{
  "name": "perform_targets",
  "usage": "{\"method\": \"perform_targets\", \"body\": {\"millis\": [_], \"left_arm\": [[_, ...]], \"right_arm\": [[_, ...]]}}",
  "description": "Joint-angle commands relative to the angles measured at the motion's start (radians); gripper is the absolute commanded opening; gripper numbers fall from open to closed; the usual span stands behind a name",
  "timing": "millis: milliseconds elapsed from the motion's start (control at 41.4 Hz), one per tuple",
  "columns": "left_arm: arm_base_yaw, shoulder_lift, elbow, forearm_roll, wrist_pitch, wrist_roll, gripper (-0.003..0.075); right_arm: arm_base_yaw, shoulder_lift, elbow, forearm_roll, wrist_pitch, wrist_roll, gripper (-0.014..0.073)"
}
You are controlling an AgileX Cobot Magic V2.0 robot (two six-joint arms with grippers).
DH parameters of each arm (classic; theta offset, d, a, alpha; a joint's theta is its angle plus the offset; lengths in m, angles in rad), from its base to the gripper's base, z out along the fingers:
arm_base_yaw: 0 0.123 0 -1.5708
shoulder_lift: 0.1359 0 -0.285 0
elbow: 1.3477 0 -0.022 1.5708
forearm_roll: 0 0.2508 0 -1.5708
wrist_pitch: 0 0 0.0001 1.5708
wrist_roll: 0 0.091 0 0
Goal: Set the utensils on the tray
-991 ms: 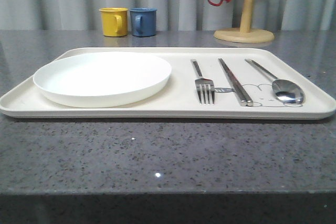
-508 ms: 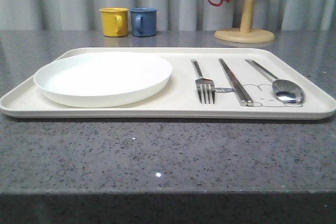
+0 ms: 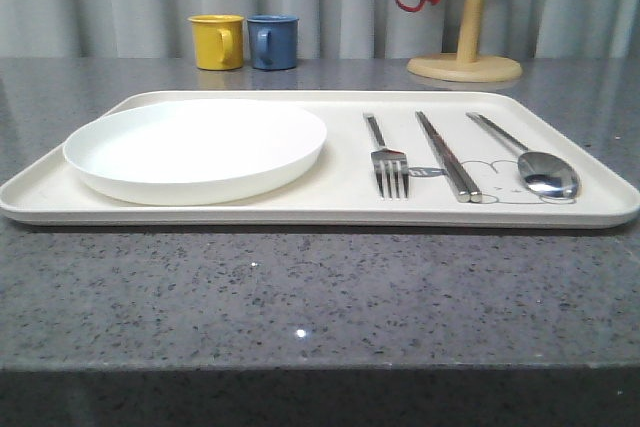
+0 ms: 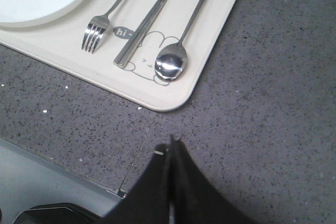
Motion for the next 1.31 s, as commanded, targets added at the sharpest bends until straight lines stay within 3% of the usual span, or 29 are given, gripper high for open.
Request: {"method": "perform_targets", "body": {"millis": [0,967,1064,1282], "left_arm": [[-0.007,-0.024,-0.002,-0.011,-0.089,-0.005,-0.0018],[-0.007,-0.024,-0.002,-0.011,-0.089,-0.005,-0.0018],[-0.007,-0.024,-0.002,-0.011,-0.089,-0.005,-0.0018],[-0.007,-0.024,-0.002,-0.011,-0.089,-0.005,-0.0018]], "right_arm": [[0.0,0.003,-0.027,-0.007,-0.063,-0.007,-0.0068],[-0.024,-0.055,0.015,-0.01,-0.086,-0.007,-0.0068],[-0.102,-0.131,0.101,-0.015,-0.187,-0.007,-0.0068],[-0.281,-0.341,0.404,-0.015,-0.59,-0.007,-0.0068]]}}
